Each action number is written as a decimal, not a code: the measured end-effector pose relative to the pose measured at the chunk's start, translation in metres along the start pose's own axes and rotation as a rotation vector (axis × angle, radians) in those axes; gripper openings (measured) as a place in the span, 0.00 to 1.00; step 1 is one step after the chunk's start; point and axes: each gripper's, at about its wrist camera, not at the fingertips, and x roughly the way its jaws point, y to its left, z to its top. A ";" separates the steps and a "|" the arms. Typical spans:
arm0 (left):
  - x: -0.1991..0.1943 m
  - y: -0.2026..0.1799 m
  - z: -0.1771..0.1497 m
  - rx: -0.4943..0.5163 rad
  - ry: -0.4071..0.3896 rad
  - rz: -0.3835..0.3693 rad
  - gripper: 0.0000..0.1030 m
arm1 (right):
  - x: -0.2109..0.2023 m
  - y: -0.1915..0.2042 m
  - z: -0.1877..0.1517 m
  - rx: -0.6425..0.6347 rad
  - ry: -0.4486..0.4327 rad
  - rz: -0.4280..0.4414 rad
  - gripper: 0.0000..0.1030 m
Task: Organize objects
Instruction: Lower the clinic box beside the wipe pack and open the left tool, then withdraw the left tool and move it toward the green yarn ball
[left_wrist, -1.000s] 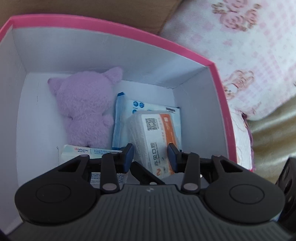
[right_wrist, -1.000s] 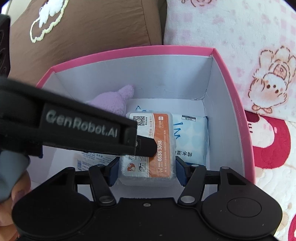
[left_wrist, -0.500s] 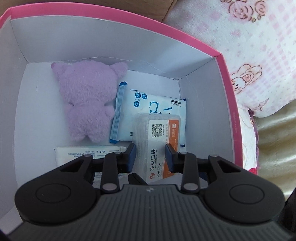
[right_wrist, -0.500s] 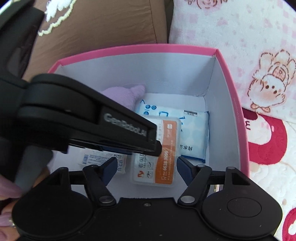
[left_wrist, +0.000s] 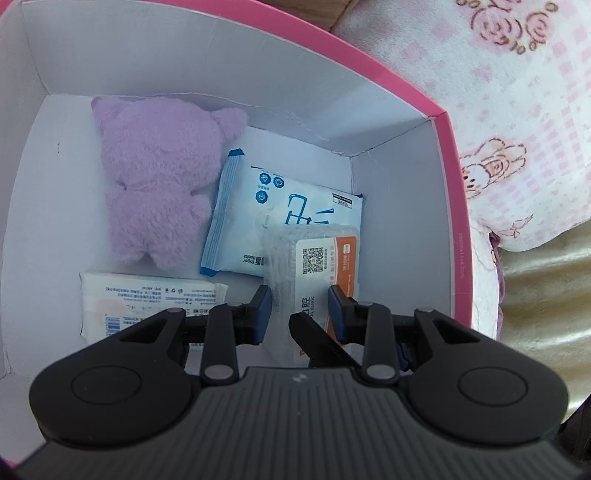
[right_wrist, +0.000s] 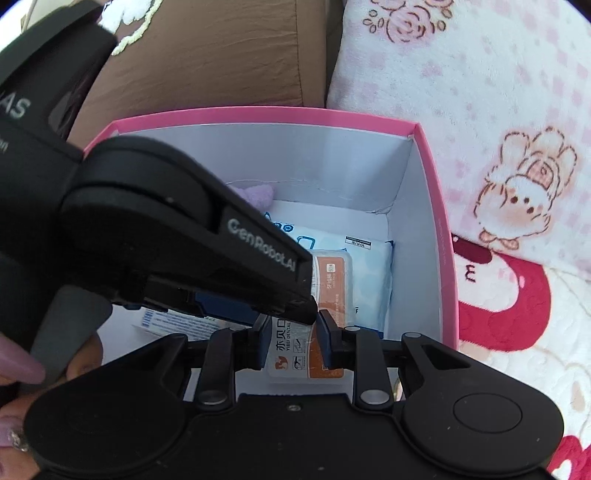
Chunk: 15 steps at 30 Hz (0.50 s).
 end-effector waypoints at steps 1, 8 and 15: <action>0.000 -0.001 0.000 0.007 -0.004 0.003 0.30 | 0.000 -0.001 0.000 0.002 -0.001 0.001 0.30; -0.027 -0.021 -0.011 0.143 -0.072 0.084 0.31 | -0.022 -0.008 0.006 0.036 -0.007 0.057 0.31; -0.082 -0.040 -0.018 0.188 -0.123 0.092 0.31 | -0.069 -0.020 0.005 0.078 -0.040 0.049 0.34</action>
